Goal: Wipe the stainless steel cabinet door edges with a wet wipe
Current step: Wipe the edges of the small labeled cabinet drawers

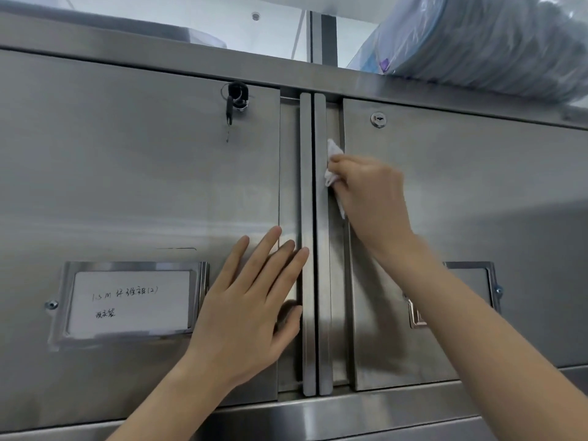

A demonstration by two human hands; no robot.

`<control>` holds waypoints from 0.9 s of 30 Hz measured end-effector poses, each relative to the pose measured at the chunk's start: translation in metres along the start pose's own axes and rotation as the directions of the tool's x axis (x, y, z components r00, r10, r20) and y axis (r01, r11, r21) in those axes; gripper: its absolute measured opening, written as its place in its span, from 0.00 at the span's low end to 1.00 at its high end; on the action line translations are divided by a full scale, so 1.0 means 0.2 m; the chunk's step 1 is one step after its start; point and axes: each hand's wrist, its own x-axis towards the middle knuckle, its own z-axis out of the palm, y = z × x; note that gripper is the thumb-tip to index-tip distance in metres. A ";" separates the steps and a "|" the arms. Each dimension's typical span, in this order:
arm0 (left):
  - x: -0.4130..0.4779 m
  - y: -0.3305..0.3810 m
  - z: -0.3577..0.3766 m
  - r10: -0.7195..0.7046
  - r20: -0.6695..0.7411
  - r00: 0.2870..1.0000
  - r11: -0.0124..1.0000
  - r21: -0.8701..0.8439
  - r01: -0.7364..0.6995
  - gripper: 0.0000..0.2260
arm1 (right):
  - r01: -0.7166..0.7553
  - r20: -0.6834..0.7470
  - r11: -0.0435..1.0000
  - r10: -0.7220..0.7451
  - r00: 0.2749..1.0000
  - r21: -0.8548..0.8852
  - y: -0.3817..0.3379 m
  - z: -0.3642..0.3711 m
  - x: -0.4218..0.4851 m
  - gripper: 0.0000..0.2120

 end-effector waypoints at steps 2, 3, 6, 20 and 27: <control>0.00 0.00 0.00 0.001 -0.002 1.000 1.000 0.010 -0.001 0.28 | 0.025 0.022 0.999 -0.025 0.999 -0.024 -0.01 0.01 -0.07 0.06; 0.00 0.00 0.00 0.000 -0.002 1.000 1.000 0.015 0.000 0.28 | 0.044 0.039 0.999 -0.042 0.998 -0.028 -0.01 0.00 -0.11 0.08; 0.00 0.00 0.00 -0.003 0.008 1.000 1.000 0.021 0.003 0.28 | 0.079 0.088 0.996 -0.076 0.993 -0.029 0.02 0.00 -0.05 0.06; -0.01 -0.01 0.02 0.002 -0.018 1.000 1.000 0.001 -0.002 0.28 | -0.003 0.111 1.000 0.005 0.994 -0.024 0.05 0.11 0.10 0.18; -0.01 -0.01 0.01 -0.005 -0.010 1.000 1.000 0.001 0.005 0.27 | 0.100 0.124 0.982 -0.080 0.989 -0.161 0.11 0.10 0.21 0.14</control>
